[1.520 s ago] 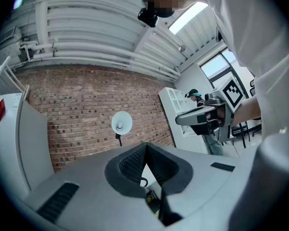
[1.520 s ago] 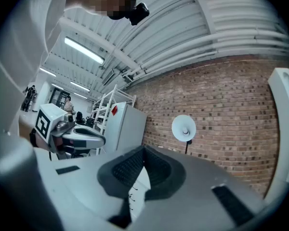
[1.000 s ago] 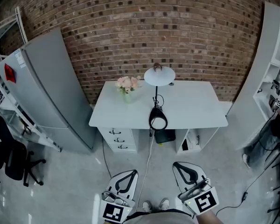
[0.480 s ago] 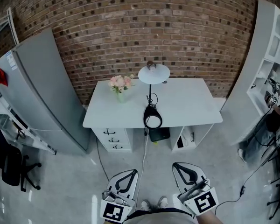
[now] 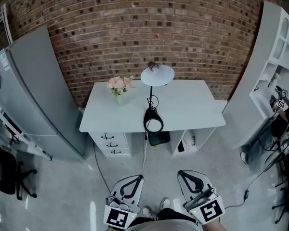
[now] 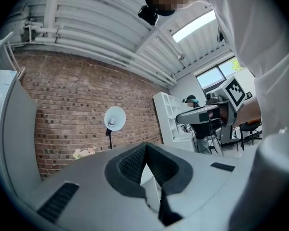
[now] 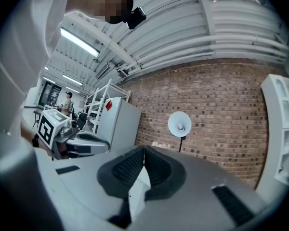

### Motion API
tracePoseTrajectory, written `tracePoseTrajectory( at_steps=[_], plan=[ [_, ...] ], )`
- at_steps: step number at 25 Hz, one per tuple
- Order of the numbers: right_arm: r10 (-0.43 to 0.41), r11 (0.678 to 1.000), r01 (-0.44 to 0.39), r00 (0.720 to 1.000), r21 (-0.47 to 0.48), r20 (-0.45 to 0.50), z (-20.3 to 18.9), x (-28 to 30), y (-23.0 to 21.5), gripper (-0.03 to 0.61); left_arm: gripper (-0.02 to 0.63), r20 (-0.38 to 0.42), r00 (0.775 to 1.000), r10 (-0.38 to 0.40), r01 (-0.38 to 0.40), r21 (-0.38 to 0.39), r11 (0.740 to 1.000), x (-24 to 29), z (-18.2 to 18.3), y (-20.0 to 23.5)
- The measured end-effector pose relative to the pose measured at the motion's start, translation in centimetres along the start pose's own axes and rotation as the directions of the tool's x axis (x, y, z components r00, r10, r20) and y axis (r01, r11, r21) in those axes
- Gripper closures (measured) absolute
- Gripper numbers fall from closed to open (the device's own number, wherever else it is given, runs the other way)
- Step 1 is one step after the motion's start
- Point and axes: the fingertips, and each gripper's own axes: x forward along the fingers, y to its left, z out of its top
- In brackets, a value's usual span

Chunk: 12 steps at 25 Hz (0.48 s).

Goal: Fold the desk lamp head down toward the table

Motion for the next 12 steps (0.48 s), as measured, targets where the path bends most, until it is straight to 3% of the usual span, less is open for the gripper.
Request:
tracePoseTrajectory(
  at_steps=[6, 12],
  plan=[
    [0.015, 1.000, -0.015, 1.000, 0.013, 0.003, -0.6, 1.5, -1.7, 0.560, 0.606, -0.020, 1.000, 0.002, -0.002, 0.005, 1.000, 1.7, -0.7, 0.3],
    [0.046, 0.999, -0.046, 0.999, 0.004, 0.017, -0.5, 4.1, -5.3, 0.560, 0.606, -0.040, 0.998, 0.057, -0.056, 0.009, 0.998, 4.8, -1.0, 1.9]
  ],
)
